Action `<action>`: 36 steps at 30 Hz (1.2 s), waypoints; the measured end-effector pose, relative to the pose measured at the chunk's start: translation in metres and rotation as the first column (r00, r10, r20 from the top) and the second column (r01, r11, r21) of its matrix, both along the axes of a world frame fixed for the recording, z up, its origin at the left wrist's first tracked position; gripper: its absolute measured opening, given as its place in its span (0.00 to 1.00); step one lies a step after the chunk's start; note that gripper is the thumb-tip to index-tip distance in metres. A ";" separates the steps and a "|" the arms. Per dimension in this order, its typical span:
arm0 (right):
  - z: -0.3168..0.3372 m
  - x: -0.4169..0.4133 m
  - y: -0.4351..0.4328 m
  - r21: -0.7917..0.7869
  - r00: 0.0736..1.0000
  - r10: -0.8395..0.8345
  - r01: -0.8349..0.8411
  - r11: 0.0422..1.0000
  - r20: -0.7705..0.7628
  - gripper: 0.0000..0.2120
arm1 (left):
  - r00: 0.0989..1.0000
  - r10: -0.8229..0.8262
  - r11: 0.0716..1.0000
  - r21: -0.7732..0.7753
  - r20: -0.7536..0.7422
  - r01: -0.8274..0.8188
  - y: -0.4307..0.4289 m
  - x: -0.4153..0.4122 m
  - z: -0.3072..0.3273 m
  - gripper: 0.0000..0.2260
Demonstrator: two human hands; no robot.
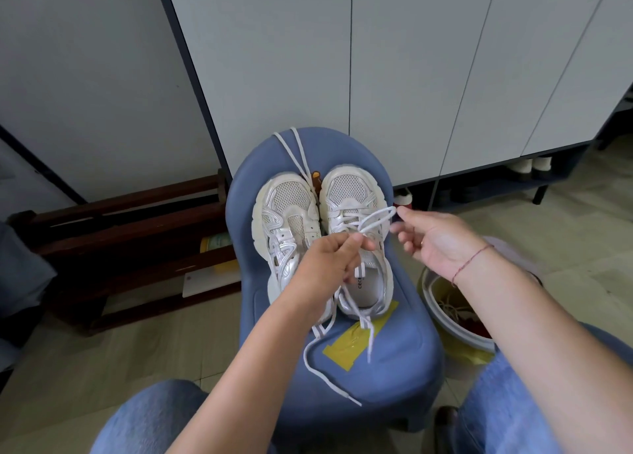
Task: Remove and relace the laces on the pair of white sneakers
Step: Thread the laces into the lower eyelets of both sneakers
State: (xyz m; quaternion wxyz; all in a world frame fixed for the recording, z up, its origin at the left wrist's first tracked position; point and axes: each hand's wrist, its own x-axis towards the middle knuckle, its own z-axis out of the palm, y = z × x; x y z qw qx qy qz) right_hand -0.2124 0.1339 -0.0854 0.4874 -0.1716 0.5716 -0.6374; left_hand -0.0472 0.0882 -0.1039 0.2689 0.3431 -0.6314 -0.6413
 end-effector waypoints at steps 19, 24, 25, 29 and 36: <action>-0.010 0.025 0.001 0.000 0.943 0.330 -0.330 0.944 -0.044 0.08 | 0.994 -0.013 1.000 -0.027 0.106 0.016 -0.001 0.001 0.000 0.17; -0.003 0.010 -0.002 -0.146 0.997 -0.038 0.029 0.989 -0.063 0.10 | 0.990 -0.031 0.999 -0.034 0.134 0.036 -0.001 0.002 0.000 0.16; -0.002 0.001 -0.004 -0.151 0.991 -0.131 0.131 0.980 0.012 0.11 | 0.990 -0.029 0.999 -0.038 0.139 0.035 -0.002 0.004 0.000 0.16; -0.002 -0.008 -0.007 -0.019 0.988 -0.077 0.080 0.997 0.131 0.11 | 0.991 -0.001 0.999 -0.037 0.131 0.006 -0.003 0.006 0.000 0.15; -0.010 0.023 -0.002 -0.052 0.978 0.113 -0.123 0.991 -0.174 0.08 | 0.990 -0.004 0.999 -0.043 0.142 0.010 -0.004 0.001 -0.003 0.16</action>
